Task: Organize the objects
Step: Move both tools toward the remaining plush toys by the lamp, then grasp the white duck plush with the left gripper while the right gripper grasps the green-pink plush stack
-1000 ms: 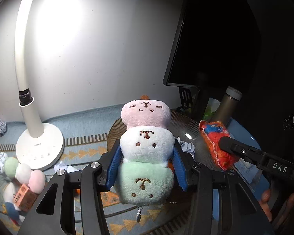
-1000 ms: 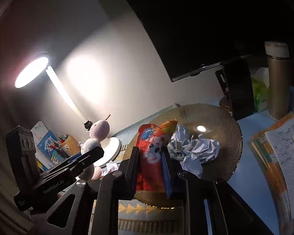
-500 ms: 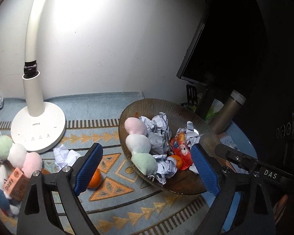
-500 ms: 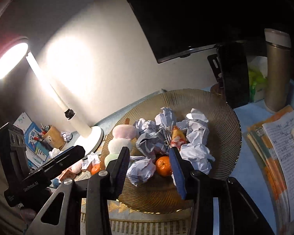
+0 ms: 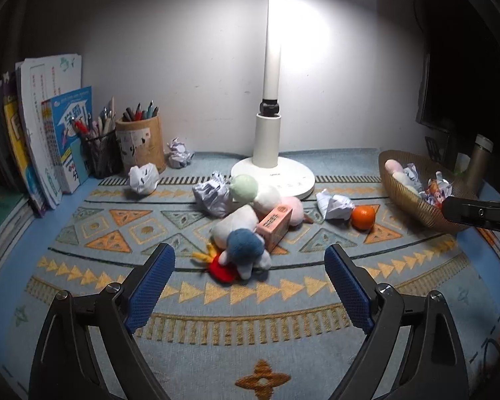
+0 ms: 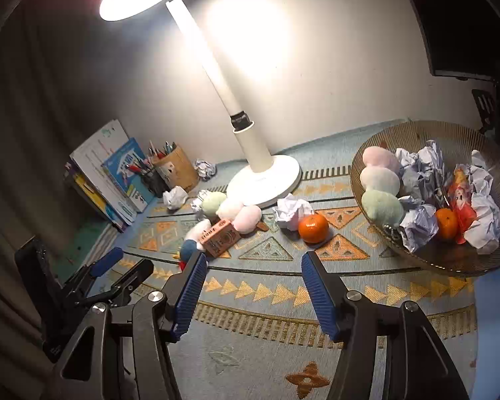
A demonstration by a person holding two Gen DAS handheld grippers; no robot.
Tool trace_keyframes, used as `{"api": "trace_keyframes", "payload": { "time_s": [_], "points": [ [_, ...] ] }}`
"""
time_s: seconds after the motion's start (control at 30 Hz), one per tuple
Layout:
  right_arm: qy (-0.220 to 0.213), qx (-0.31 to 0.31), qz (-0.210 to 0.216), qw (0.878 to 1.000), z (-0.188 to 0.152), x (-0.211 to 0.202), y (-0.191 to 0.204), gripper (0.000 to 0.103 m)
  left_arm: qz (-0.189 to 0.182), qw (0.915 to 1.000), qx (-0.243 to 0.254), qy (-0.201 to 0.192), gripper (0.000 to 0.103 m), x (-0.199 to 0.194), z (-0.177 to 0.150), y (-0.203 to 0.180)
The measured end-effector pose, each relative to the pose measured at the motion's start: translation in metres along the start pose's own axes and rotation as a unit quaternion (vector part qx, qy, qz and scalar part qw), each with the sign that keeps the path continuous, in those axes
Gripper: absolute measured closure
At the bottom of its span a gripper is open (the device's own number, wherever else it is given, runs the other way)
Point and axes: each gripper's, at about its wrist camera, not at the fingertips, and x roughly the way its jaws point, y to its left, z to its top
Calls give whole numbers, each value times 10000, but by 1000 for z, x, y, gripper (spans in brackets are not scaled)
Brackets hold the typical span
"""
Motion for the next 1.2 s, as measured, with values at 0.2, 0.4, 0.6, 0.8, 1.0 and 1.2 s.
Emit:
{"api": "trace_keyframes", "payload": {
  "time_s": [0.2,0.4,0.6,0.8,1.0,1.2],
  "points": [
    [349,-230,-360,9985,-37,67,-6,44,-305,9980,-530,165,12,15,-15,29],
    [675,-39,-332,9972,-35,84,-20,43,-272,9983,-367,357,12,20,-19,16],
    [707,-101,-355,9968,-36,83,-18,43,-211,9980,-443,402,12,21,-20,18],
    [845,-342,-130,9958,-16,87,-5,43,-642,9930,-554,820,13,35,-2,23],
    [738,-1034,-279,9915,48,121,28,43,-1099,9826,-822,1254,16,85,33,43],
    [1207,-2073,-407,9699,66,189,74,43,-1452,9730,-975,1509,48,119,16,48]
  ]
}}
